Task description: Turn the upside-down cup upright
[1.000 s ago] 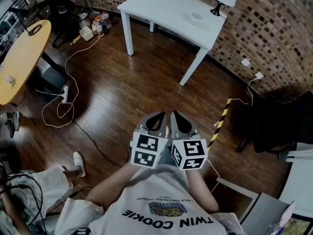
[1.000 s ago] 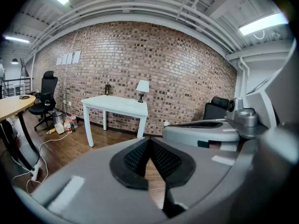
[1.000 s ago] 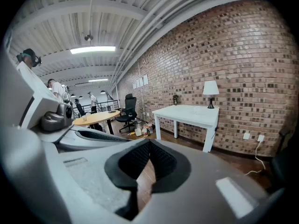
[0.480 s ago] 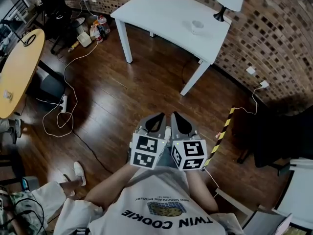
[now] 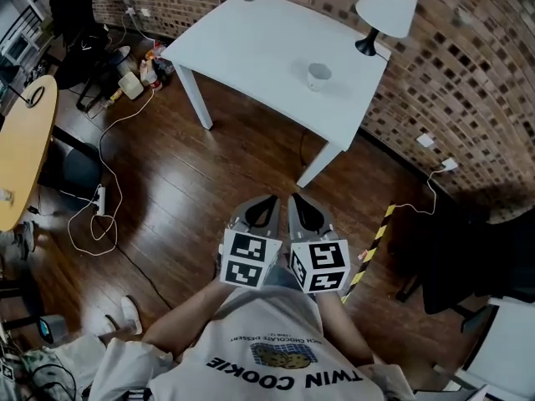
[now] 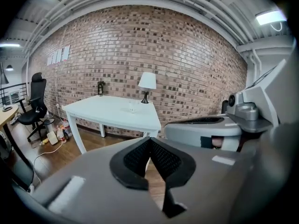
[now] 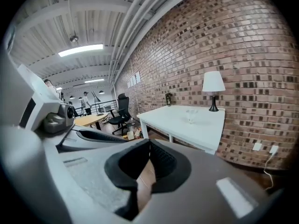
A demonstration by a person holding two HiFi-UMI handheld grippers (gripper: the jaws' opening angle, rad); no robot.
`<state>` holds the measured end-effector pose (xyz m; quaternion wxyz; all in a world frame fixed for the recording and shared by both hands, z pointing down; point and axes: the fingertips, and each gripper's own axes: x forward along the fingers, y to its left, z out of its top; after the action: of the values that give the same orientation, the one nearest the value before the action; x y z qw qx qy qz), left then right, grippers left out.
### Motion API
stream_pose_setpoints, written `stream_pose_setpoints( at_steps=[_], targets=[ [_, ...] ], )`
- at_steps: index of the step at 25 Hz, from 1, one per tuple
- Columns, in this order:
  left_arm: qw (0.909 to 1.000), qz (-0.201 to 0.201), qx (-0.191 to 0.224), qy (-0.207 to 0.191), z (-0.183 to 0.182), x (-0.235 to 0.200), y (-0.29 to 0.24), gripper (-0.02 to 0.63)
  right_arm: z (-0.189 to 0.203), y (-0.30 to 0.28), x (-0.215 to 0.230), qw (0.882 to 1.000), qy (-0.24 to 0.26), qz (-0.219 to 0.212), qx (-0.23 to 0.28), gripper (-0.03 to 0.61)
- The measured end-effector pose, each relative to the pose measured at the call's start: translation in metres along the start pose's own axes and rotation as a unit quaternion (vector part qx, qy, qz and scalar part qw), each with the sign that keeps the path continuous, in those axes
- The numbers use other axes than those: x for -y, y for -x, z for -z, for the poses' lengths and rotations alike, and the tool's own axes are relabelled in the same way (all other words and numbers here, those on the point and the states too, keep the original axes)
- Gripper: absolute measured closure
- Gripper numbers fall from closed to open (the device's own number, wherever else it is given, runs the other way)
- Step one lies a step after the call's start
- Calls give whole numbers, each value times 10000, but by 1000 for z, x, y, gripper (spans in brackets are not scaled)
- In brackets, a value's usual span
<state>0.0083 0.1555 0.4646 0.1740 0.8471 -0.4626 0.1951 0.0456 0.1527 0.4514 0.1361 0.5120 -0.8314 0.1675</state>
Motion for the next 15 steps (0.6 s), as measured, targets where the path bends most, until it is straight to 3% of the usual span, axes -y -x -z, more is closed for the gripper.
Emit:
stream_pose_setpoints(
  at_steps=[6, 15],
  targets=[
    [9998, -28, 63, -170, -42, -7, -48, 609, -25, -32, 48, 10000, -19, 25, 33, 575],
    [9997, -87, 100, -206, -71, -26, -90, 609, -45, -70, 80, 9997, 251, -42, -25, 574]
  ],
)
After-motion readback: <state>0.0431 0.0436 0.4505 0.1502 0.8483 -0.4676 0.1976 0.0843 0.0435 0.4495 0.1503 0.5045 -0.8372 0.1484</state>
